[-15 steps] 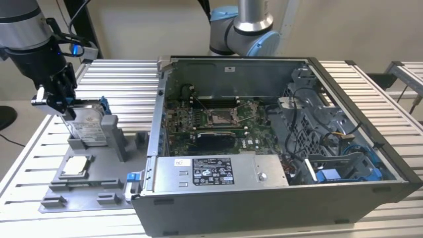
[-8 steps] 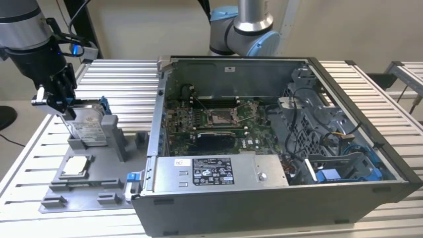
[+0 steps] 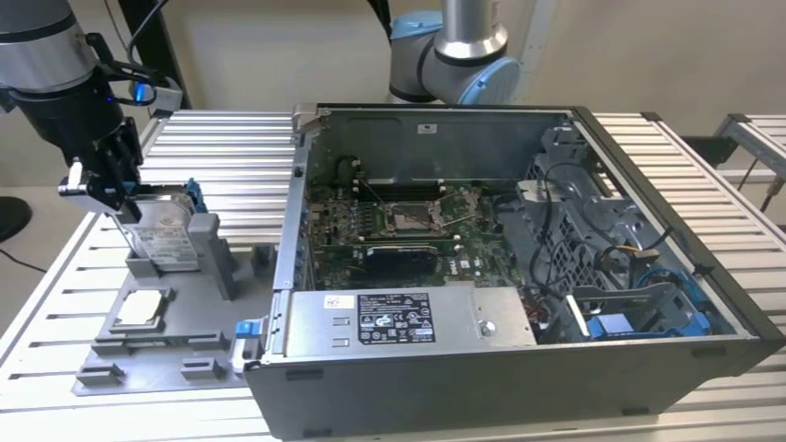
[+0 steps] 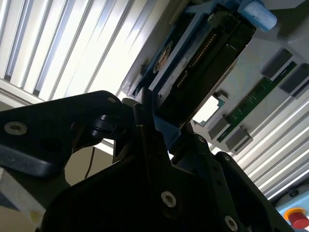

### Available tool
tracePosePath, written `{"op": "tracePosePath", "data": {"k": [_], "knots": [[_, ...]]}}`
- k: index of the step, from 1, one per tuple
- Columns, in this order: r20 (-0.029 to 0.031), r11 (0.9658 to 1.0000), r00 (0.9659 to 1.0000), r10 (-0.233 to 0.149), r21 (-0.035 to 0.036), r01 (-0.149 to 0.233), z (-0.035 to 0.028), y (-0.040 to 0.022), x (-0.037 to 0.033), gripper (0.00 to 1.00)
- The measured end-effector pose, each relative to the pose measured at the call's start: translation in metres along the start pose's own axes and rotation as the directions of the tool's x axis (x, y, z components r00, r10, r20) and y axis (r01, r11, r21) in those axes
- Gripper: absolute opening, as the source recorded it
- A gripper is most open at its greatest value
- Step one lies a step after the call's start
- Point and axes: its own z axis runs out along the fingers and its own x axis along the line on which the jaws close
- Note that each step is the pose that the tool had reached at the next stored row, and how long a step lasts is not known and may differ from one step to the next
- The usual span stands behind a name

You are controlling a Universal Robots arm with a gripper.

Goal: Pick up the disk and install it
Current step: 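Pick up the disk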

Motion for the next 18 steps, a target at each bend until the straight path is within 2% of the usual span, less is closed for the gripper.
{"op": "tracePosePath", "data": {"k": [18], "knots": [[-0.0001,1.0000,1.0000,0.000,0.0001,0.000,0.0000,0.0000,0.0000,0.00]]}}
